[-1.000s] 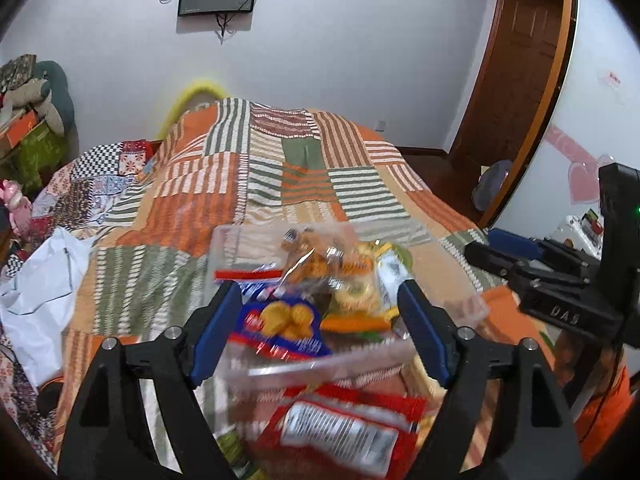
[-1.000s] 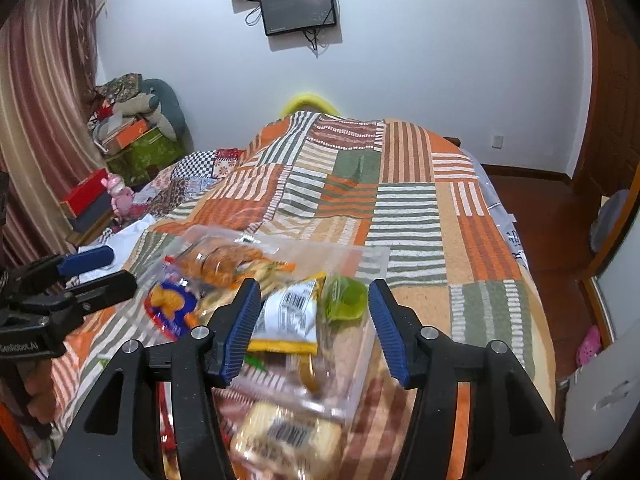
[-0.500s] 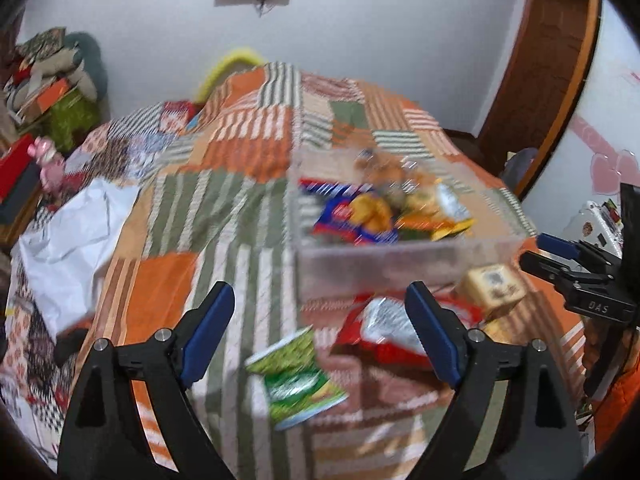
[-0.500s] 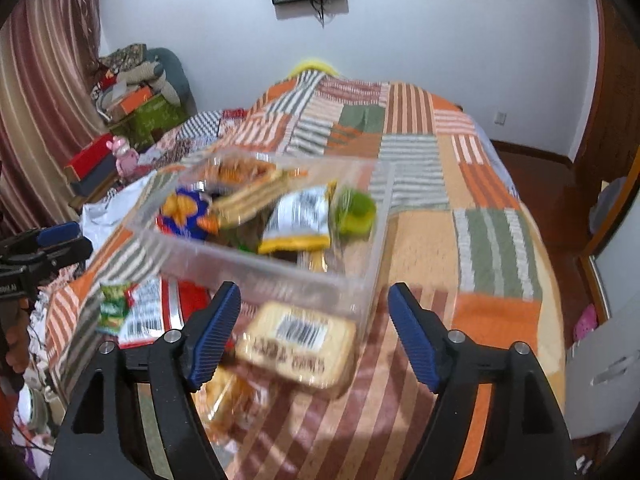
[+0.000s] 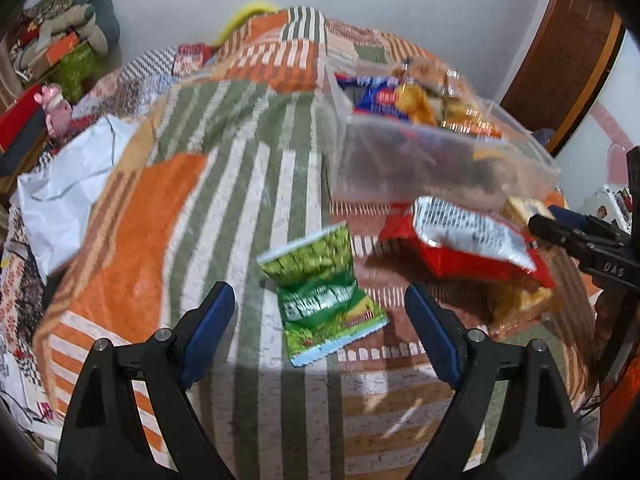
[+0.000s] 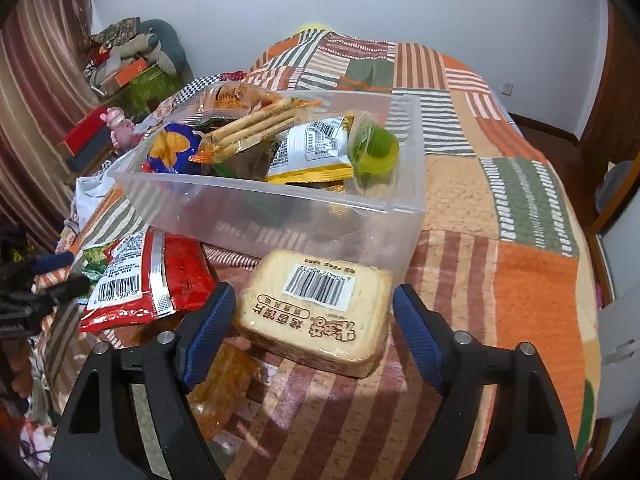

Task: Organize snacks
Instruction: 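Grasp the green pea snack bag with the left tool while the right tool grasps the barcoded bread cake, then carry the pea bag and bread cake into the clear box and open both tools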

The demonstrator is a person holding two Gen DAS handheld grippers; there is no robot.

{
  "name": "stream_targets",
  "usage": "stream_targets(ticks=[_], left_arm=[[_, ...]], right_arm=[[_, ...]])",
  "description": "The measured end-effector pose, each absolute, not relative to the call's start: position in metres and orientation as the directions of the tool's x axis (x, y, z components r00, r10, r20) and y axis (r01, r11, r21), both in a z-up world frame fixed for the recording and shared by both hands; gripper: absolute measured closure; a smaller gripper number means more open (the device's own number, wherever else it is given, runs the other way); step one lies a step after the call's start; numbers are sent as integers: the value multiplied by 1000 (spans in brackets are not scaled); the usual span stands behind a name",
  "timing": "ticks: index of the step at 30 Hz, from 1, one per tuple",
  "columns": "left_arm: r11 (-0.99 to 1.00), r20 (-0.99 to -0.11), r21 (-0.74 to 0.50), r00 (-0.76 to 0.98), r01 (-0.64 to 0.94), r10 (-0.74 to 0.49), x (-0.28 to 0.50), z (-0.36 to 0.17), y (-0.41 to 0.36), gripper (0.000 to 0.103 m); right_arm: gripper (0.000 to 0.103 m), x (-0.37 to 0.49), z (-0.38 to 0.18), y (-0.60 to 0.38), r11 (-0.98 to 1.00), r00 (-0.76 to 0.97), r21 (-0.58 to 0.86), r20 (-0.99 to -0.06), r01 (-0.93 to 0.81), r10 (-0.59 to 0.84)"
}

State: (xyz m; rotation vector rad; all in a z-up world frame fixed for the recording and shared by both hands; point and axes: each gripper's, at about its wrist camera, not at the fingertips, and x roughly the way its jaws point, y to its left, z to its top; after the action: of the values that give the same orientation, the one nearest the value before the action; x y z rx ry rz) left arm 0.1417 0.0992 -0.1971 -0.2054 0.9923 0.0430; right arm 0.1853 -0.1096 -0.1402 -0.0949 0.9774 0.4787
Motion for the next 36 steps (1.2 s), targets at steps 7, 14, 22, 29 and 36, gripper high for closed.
stream_targets(ticks=[7,14,22,29,36], left_arm=[[978,-841,-147,539,-146,-46,149,-209,97,15],[973,-825,-168,563,-157,-51,149,-211,98,29],[969,-817,-190,572,-155,-69,143,-211,109,53],[968,-808,-186,587,-169,-52,133,-204,115,64],[969,-785,-185,618,-163,-46,129,-189,114,64]], right_arm=[[19,184,-148,-106,895,450,127,-829,-428,332],[17,186,-148,-105,898,452,124,-830,-422,327],[22,185,-147,-110,896,460,145,-817,-419,347],[23,179,-143,-117,905,480,154,-806,-397,347],[24,174,-138,-130,913,493,180,-795,-365,354]])
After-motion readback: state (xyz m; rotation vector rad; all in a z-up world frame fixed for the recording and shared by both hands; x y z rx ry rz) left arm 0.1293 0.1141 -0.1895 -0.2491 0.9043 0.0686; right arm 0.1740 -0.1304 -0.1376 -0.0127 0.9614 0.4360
